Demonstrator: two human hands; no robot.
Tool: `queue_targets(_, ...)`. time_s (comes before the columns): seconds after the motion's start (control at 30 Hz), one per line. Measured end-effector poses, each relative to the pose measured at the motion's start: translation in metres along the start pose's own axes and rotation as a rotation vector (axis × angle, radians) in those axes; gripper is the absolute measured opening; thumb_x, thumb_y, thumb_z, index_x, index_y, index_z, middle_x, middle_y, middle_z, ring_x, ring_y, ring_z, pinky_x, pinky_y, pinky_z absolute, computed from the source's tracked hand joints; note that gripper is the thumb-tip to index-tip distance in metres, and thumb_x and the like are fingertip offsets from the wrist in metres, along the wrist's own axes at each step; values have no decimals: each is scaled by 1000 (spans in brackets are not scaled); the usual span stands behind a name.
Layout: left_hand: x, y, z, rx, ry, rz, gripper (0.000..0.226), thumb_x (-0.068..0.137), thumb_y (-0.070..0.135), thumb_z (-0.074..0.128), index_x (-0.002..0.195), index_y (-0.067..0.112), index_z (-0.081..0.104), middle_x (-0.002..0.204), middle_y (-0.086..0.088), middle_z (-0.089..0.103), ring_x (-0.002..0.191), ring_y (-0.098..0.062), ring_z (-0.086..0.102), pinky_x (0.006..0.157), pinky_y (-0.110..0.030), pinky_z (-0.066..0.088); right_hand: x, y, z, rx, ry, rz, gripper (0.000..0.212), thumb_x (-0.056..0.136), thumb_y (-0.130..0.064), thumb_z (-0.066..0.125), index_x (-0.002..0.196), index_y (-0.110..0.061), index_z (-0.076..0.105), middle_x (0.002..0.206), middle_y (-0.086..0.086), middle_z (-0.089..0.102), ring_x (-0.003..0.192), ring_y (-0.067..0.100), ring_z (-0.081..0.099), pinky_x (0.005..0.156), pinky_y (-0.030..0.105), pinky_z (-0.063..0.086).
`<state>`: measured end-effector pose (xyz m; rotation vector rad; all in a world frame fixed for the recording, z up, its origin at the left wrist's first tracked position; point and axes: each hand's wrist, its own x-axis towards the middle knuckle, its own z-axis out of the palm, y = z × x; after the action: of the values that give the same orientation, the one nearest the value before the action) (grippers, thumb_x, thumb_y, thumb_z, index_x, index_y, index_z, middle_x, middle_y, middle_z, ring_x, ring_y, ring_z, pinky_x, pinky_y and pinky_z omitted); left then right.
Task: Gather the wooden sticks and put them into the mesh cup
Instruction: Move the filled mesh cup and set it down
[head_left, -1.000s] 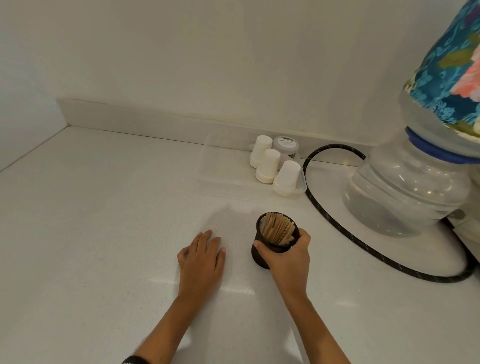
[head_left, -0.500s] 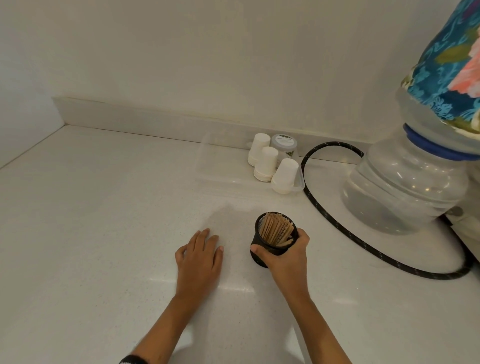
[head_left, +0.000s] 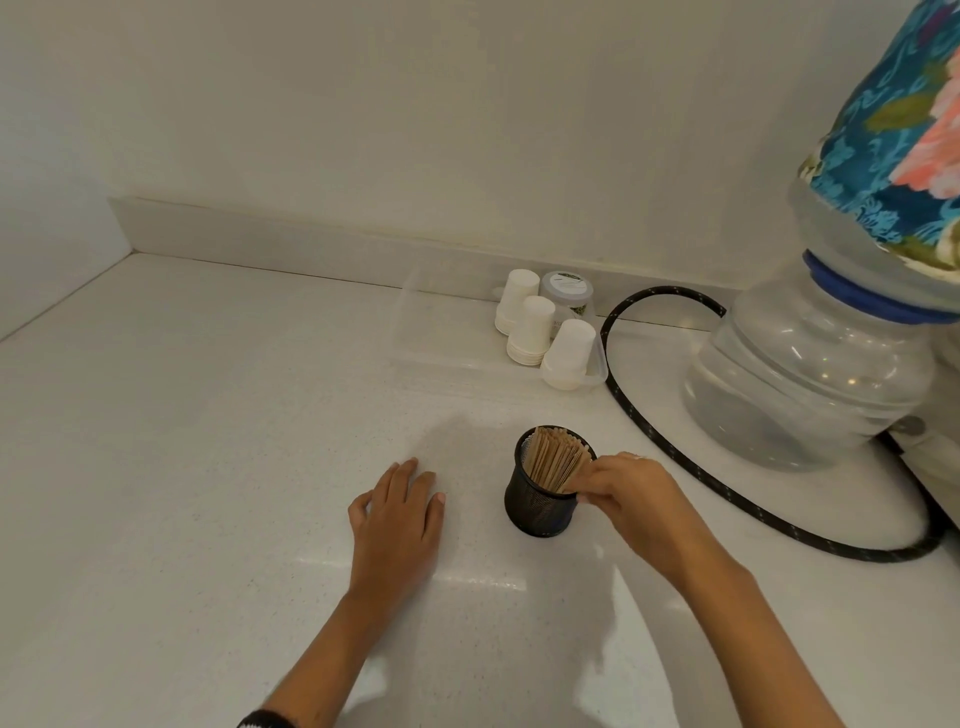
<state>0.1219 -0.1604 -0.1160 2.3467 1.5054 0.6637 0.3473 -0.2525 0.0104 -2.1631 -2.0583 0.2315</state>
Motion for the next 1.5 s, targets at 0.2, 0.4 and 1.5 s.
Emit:
queue_targets(0.2, -1, -1, -1, 6, 16, 21, 49, 93, 40, 29, 121, 15, 61, 137, -6, 53, 131, -23, 45, 100, -42, 30, 11, 1, -38, 57, 68, 34, 20, 92, -16, 59, 106, -19, 73, 103, -1, 70, 96, 15, 63, 88, 25, 46)
queue_targets(0.4, -1, -2, 2, -4, 15, 16, 34, 95, 30, 44, 121, 16, 61, 137, -5, 52, 131, -22, 44, 100, -42, 30, 41, -3, -48, -85, -100, 69, 24, 94, -15, 52, 113, -22, 67, 107, 2, 66, 102, 18, 58, 86, 30, 48)
queue_targets(1.5, 2, -4, 5, 23, -21, -14, 35, 96, 33, 43, 125, 20, 57, 142, -2, 47, 134, -20, 39, 101, -42, 29, 27, -42, 83, 919, 397, 321, 106, 53, -38, 87, 131, -46, 15, 122, -12, 49, 109, 3, 55, 75, 3, 46)
